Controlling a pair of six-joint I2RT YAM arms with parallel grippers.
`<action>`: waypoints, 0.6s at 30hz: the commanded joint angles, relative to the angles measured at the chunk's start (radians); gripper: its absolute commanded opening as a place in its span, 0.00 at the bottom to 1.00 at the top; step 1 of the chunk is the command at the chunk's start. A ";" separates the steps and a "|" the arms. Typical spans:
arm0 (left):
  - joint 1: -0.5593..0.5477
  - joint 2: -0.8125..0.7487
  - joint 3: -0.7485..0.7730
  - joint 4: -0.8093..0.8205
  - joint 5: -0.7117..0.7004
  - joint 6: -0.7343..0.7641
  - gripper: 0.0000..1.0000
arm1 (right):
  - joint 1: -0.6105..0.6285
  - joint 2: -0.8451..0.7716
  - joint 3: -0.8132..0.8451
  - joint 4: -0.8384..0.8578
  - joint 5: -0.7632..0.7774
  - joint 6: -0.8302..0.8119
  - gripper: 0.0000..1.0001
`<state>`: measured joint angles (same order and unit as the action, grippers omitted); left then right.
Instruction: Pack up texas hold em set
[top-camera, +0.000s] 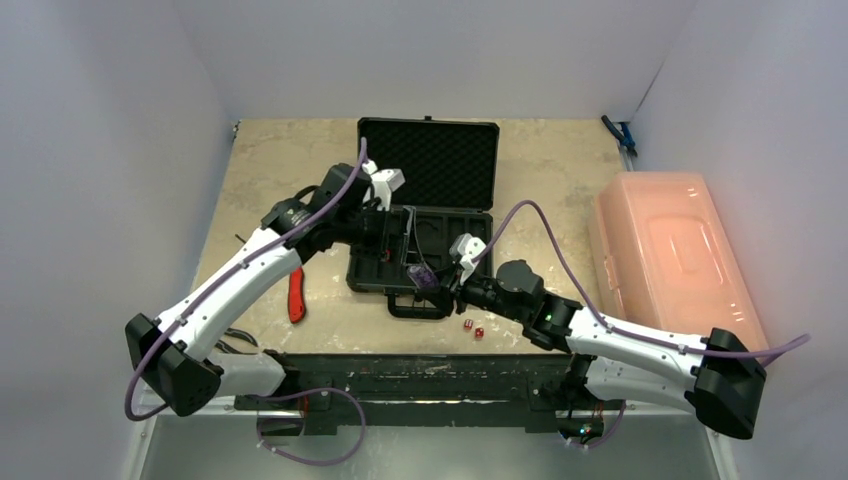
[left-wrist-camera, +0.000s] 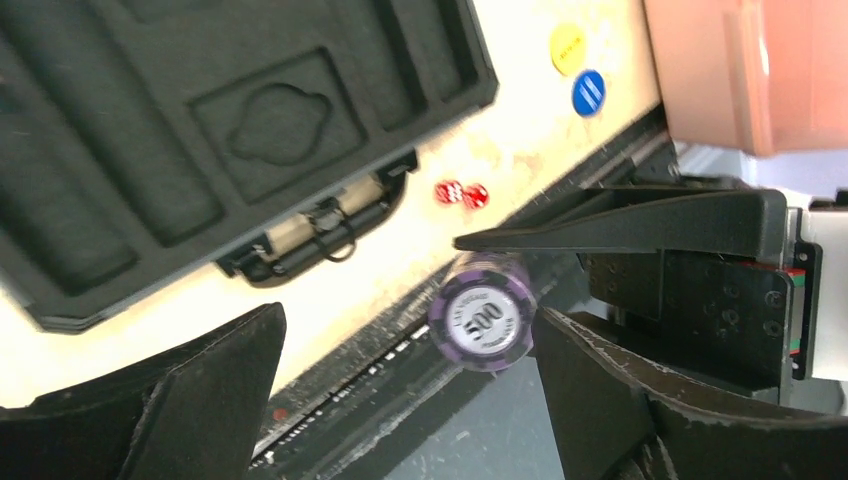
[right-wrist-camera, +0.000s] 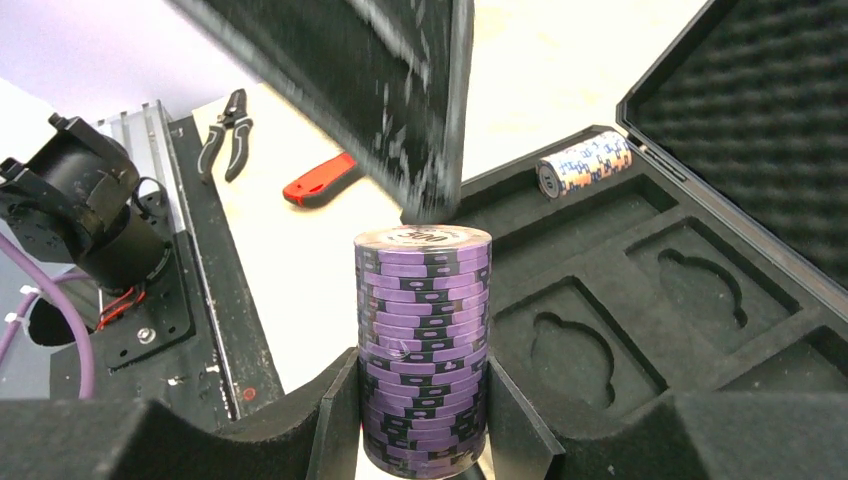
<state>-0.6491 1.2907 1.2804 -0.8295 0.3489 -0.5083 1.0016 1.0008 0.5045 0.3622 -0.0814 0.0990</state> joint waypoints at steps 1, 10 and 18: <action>0.063 -0.092 0.002 0.030 -0.176 0.044 0.95 | 0.006 -0.013 0.027 0.075 0.063 0.055 0.00; 0.195 -0.357 -0.160 0.260 -0.448 0.127 1.00 | 0.008 0.046 0.086 0.016 0.174 0.164 0.00; 0.197 -0.437 -0.237 0.332 -0.751 0.275 1.00 | 0.009 0.135 0.226 -0.164 0.246 0.299 0.00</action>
<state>-0.4583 0.8764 1.0897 -0.5976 -0.2020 -0.3508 1.0031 1.1217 0.6075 0.2184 0.0982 0.2981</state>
